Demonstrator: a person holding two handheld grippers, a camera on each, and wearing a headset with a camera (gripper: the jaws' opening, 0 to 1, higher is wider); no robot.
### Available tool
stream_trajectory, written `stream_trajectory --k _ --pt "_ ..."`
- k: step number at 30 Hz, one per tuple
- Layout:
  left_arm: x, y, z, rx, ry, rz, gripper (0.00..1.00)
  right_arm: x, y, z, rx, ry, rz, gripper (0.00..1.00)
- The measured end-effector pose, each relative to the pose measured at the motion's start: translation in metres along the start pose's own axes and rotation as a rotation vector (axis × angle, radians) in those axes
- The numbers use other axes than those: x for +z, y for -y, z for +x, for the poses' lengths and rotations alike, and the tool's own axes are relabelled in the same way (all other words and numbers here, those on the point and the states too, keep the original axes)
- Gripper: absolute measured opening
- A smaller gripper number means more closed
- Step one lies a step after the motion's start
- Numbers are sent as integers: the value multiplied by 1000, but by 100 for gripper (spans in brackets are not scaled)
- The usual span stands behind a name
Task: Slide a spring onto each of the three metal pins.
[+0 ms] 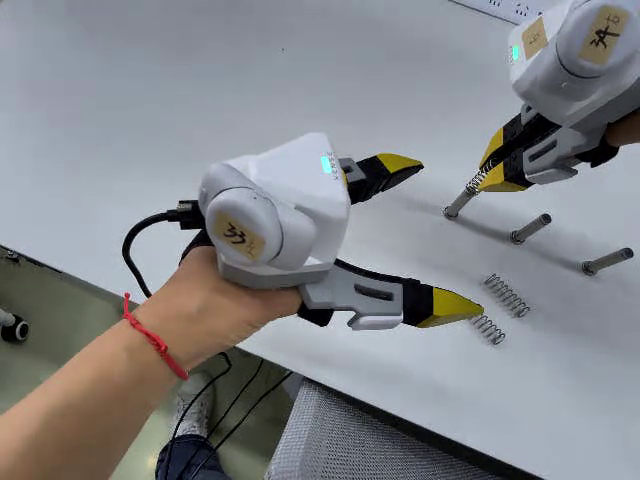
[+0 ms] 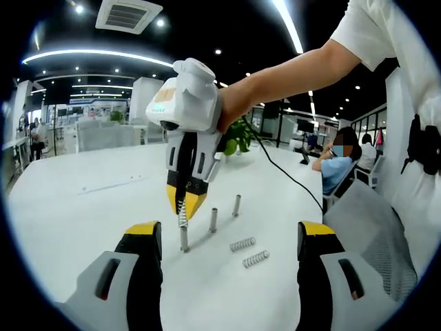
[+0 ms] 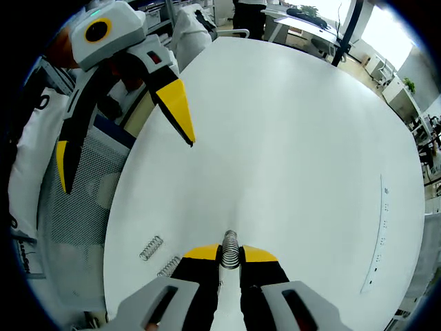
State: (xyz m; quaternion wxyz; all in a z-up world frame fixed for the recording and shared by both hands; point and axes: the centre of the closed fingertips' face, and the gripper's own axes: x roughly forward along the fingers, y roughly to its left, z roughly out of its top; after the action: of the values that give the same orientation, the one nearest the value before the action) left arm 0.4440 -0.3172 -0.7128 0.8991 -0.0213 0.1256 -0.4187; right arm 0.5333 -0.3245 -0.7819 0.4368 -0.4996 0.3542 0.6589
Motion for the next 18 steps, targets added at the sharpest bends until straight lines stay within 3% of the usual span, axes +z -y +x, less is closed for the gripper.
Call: stream_trajectory --k 18 --pt "-1 -2 0 -2 11 -18 79 0 -1 7 11 -1 -2 7"
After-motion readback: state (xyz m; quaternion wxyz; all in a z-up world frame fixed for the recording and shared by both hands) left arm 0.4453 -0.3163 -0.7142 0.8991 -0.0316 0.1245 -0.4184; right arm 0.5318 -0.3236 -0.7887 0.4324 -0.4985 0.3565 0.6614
